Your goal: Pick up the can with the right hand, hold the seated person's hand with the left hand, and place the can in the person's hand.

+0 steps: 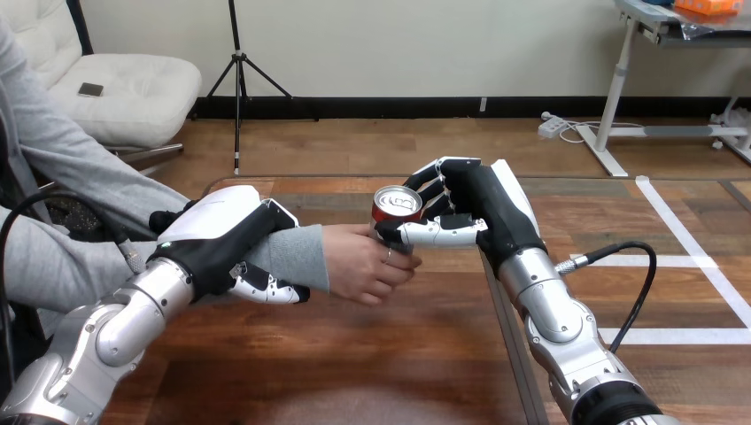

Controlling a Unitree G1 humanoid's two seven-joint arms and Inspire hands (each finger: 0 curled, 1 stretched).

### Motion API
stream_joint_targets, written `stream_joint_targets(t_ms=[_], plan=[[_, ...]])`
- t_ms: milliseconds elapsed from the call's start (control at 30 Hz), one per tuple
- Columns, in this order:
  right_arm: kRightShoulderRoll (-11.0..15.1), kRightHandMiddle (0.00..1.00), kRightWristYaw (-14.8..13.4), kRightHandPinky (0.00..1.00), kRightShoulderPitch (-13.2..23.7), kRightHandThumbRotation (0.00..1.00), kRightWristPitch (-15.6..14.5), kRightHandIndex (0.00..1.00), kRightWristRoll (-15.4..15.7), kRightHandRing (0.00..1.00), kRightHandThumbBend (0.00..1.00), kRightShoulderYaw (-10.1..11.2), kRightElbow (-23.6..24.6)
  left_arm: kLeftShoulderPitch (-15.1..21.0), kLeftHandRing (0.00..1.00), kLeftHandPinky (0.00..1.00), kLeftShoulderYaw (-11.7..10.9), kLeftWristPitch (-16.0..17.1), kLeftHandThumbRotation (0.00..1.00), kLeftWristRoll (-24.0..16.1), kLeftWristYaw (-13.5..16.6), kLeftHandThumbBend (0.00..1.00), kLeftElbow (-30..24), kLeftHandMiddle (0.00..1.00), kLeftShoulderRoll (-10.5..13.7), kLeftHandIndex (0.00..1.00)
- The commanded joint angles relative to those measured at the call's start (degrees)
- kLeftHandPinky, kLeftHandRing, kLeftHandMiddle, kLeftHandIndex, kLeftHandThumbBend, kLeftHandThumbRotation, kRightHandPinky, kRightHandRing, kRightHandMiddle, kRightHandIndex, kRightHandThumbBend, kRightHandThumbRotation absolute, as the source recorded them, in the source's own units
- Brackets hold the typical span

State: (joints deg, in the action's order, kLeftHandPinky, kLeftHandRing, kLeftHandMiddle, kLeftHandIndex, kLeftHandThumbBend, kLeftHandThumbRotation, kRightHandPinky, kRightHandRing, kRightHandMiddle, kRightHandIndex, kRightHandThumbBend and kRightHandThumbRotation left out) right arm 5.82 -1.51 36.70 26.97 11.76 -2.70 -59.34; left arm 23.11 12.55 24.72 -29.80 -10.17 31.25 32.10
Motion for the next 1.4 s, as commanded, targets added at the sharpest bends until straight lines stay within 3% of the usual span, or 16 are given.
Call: stream_joint_targets(t_ms=[0, 1067, 1367], plan=[[-1.4, 0.41, -0.3, 0.31, 7.1, 0.0, 1.1, 0.44, -0.4, 0.34, 0.77, -0.5, 4.3, 6.7, 0.2, 0.14, -1.3, 1.4, 0.0, 2.0, 2.1, 0.48, -1.3, 0.28, -1.8, 0.31], [-1.5, 0.41, 1.5, 0.32, 6.6, 0.0, 1.2, 0.44, -1.2, 0.35, 0.76, -0.9, 4.7, 5.7, 0.22, 0.16, -2.1, 0.1, 0.0, 2.9, 0.9, 0.51, -3.0, 0.3, -0.9, 0.32], [-1.1, 0.45, 2.5, 0.36, 6.6, 0.01, -2.3, 0.46, -1.3, 0.41, 0.79, -1.0, 5.6, 5.6, 0.22, 0.16, -2.2, 0.3, 0.0, 3.0, 1.2, 0.51, -2.9, 0.3, -0.9, 0.32]])
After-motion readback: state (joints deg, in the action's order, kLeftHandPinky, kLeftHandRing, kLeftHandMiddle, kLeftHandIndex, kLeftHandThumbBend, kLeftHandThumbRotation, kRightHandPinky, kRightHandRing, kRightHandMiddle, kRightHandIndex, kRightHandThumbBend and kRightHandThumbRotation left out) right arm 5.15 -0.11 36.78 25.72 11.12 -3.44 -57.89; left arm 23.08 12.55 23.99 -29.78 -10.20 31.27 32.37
